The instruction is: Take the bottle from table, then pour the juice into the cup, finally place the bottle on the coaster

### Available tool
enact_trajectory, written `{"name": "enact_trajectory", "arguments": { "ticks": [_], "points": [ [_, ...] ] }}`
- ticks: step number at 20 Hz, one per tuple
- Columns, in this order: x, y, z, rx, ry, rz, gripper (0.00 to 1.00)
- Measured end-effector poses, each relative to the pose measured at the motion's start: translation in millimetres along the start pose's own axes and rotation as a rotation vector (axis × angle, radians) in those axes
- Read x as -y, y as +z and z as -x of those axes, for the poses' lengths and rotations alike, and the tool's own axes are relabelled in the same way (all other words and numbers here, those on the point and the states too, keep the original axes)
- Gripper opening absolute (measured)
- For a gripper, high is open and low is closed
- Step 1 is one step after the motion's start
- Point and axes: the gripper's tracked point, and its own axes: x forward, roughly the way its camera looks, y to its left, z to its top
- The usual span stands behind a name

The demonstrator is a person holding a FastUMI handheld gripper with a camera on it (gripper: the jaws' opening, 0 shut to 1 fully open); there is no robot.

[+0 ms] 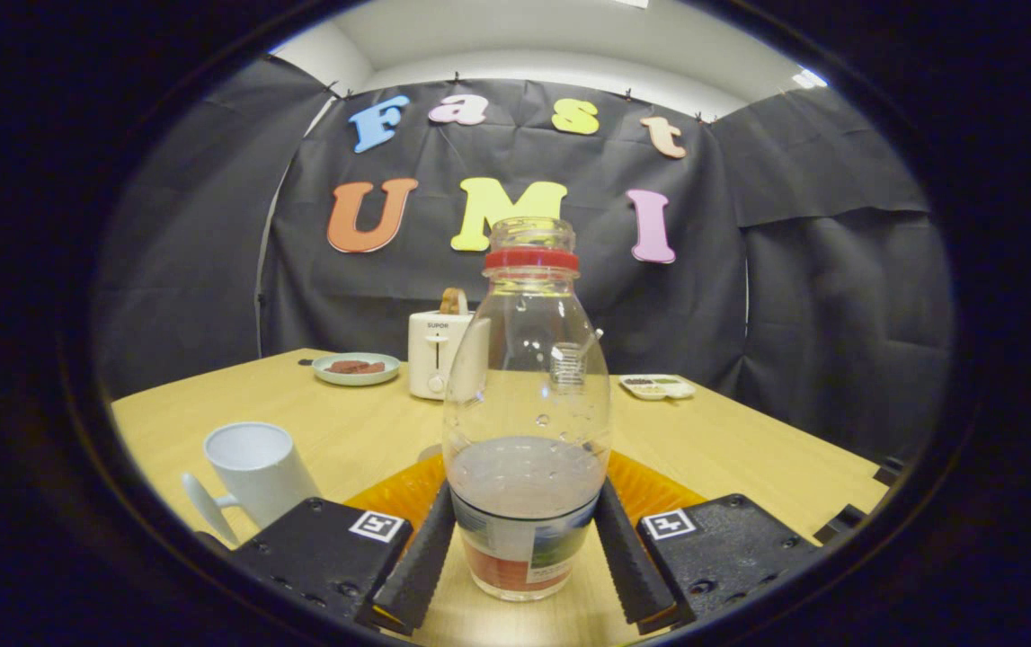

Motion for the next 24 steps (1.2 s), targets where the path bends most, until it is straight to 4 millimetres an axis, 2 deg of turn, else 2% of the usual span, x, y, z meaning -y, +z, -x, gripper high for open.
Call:
{"name": "enact_trajectory", "arguments": {
  "ticks": [2,8,12,24],
  "points": [
    [3.3,0.8,2.7,-0.004,-0.001,0.043,0.81],
    [31.3,26.7,17.1,0.014,-0.043,0.125,0.81],
    [37.7,39.6,25.4,0.018,-0.047,0.211,0.81],
    [49.4,43.5,37.8,-0.041,-0.085,0.511,0.81]
  ]
}}
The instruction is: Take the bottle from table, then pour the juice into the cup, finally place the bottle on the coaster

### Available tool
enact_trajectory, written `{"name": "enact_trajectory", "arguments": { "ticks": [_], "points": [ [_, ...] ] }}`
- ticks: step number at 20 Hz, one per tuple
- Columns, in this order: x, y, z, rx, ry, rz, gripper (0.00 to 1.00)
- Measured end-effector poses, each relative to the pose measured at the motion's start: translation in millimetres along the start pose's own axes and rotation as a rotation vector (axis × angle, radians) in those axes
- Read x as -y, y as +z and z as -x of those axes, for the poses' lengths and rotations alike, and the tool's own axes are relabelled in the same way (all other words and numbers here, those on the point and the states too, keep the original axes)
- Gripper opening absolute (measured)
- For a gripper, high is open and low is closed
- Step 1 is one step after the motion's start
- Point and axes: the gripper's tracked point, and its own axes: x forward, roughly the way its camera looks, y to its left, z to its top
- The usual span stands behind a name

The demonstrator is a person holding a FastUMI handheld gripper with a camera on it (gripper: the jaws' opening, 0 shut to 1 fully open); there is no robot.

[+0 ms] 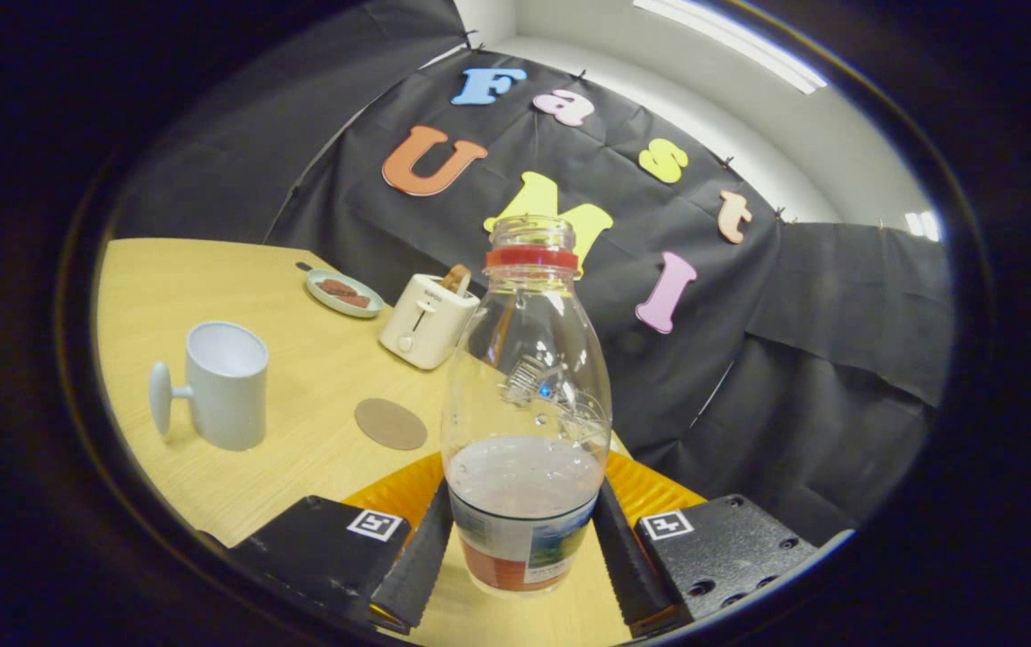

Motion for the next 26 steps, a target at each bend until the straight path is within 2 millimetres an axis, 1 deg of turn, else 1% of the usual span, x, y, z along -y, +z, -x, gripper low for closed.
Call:
{"name": "enact_trajectory", "arguments": {
  "ticks": [2,6,9,12,15,16,19,24,26],
  "points": [
    [-6.0,1.1,0.8,-0.005,0.001,0.065,0.82],
    [-27.7,8.2,5.2,0.025,0.002,0.248,0.82],
    [-46.2,11.0,4.4,0.04,-0.012,0.385,0.82],
    [-66.1,13.6,4.2,0.05,0.004,0.469,0.81],
    [-76.1,12.0,-3.0,0.036,0.007,0.534,0.82],
    [-77.1,11.1,-6.0,0.028,0.009,0.558,0.82],
    [-75.1,18.7,-13.1,0.042,-0.006,0.639,0.82],
    [-71.3,21.7,-19.4,0.08,-0.035,0.839,0.82],
    [-68.8,20.2,-20.2,0.075,-0.044,0.888,0.82]
  ]
}}
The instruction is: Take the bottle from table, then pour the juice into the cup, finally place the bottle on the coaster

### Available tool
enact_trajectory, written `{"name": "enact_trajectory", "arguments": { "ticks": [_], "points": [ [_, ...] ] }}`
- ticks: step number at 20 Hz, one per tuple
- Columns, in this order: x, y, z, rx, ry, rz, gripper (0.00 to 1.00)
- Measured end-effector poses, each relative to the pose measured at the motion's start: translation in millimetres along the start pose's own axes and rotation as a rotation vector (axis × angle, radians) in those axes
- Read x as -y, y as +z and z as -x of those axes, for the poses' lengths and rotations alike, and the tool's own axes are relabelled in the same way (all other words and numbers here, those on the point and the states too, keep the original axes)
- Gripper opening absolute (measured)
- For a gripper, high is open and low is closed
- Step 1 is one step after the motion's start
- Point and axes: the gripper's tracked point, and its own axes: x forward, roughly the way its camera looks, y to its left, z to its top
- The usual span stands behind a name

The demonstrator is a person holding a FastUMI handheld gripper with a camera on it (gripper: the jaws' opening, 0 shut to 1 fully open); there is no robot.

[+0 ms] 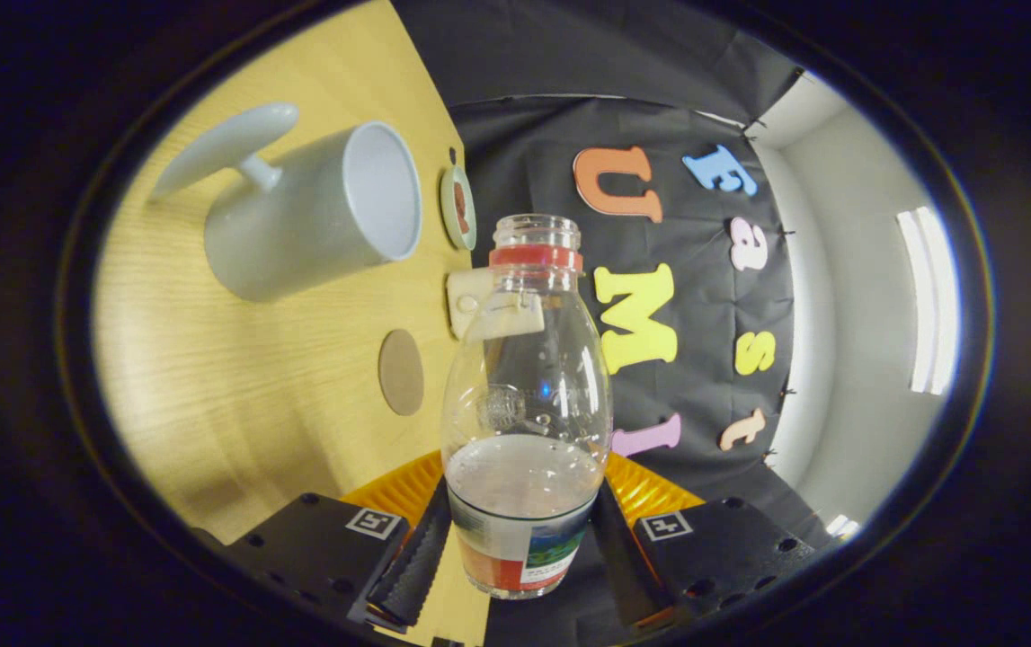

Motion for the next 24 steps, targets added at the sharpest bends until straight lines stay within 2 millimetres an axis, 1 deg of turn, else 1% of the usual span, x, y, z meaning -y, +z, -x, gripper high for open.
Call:
{"name": "enact_trajectory", "arguments": {
  "ticks": [3,8,10,11,14,18,22,24],
  "points": [
    [1.8,2.7,5.7,0.007,-0.009,0.046,0.82],
    [2.4,1.5,9.3,0.004,-0.023,0.148,0.82],
    [7.1,3.4,9.7,0.0,-0.022,0.183,0.82],
    [6.3,4.3,11.4,0.002,-0.027,0.2,0.82],
    [10.2,2.2,11.3,0.006,-0.049,0.247,0.82],
    [21.6,7.3,12.9,0.01,-0.072,0.294,0.82],
    [24.6,6.5,11.2,0.004,-0.076,0.313,0.82],
    [26.4,8.2,13.5,0.002,-0.084,0.318,0.82]
  ]
}}
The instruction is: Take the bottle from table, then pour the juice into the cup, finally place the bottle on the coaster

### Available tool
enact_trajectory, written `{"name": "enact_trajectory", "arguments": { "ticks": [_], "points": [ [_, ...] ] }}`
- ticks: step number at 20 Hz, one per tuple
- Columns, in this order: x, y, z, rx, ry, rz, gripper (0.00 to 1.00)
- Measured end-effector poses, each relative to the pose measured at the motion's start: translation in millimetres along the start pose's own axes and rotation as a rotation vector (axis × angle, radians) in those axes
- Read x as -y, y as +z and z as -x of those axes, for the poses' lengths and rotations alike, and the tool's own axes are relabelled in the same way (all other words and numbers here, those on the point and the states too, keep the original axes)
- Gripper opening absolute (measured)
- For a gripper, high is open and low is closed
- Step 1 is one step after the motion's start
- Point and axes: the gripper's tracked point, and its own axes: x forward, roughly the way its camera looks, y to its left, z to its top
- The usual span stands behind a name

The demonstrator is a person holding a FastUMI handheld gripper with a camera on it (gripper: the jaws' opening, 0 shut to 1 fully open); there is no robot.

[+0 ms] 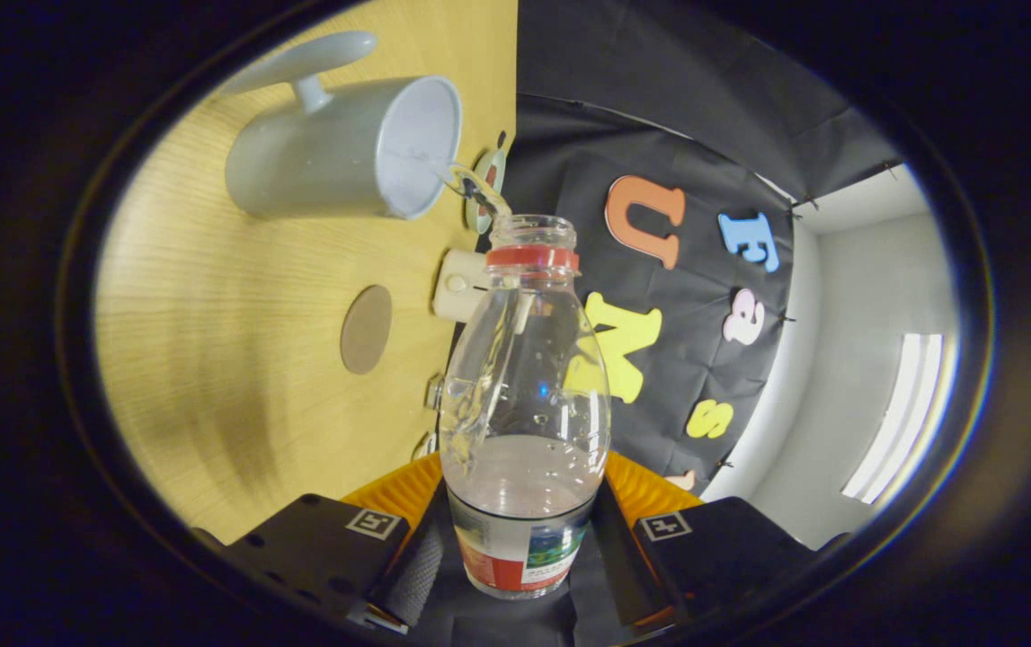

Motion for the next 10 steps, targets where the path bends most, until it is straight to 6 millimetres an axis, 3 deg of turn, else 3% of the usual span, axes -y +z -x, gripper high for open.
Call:
{"name": "enact_trajectory", "arguments": {
  "ticks": [10],
  "points": [
    [10.4,1.1,4.1,0.013,-0.026,0.017,0.82]
  ]
}}
